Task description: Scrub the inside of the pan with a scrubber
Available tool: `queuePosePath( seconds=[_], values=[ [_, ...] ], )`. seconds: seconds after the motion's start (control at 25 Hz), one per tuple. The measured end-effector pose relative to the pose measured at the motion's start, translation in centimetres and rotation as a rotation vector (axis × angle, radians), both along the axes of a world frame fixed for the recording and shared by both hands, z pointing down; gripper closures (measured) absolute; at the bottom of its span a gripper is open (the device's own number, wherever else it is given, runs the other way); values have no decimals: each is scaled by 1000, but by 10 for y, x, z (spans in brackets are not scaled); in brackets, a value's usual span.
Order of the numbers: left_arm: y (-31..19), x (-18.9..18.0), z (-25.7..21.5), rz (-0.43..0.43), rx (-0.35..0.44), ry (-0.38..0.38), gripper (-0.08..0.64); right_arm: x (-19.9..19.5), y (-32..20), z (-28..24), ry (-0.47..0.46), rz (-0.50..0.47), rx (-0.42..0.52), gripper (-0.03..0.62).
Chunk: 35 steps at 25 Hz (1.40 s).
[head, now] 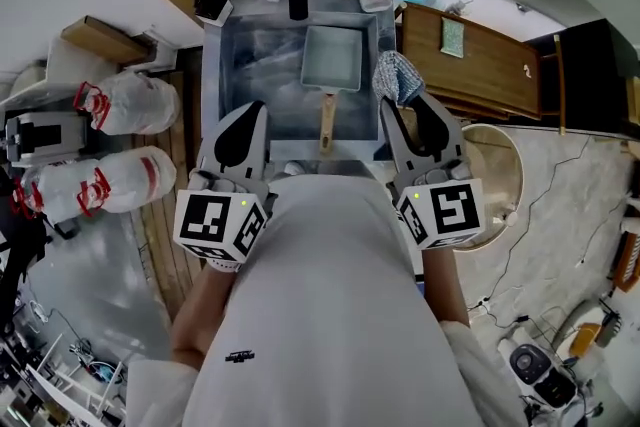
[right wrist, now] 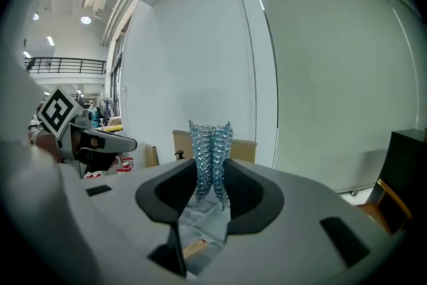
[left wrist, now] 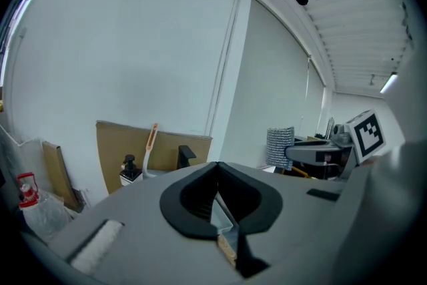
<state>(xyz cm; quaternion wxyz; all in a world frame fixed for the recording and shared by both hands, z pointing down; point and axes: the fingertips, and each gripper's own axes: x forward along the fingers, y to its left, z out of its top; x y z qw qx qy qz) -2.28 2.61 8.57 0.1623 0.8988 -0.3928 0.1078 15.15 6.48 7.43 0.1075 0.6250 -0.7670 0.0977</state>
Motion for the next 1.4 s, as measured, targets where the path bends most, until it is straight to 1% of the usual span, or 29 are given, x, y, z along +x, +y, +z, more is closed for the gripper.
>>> queuePosePath(
  seconds=[0.12, 0.36, 0.64, 1.4],
  values=[
    [2, 3, -1, 11, -3, 3, 555, -3, 3, 3, -12, 2, -7, 472],
    [10, 4, 0, 26, -8, 1, 555, -8, 8, 2, -5, -4, -6, 471],
    [18, 2, -3, 18, -8, 7, 555, -12, 18, 6, -4, -12, -20, 471],
    [40, -6, 0, 29, -12, 2, 555, -14, 48, 18, 1, 25, -46, 471]
  ],
)
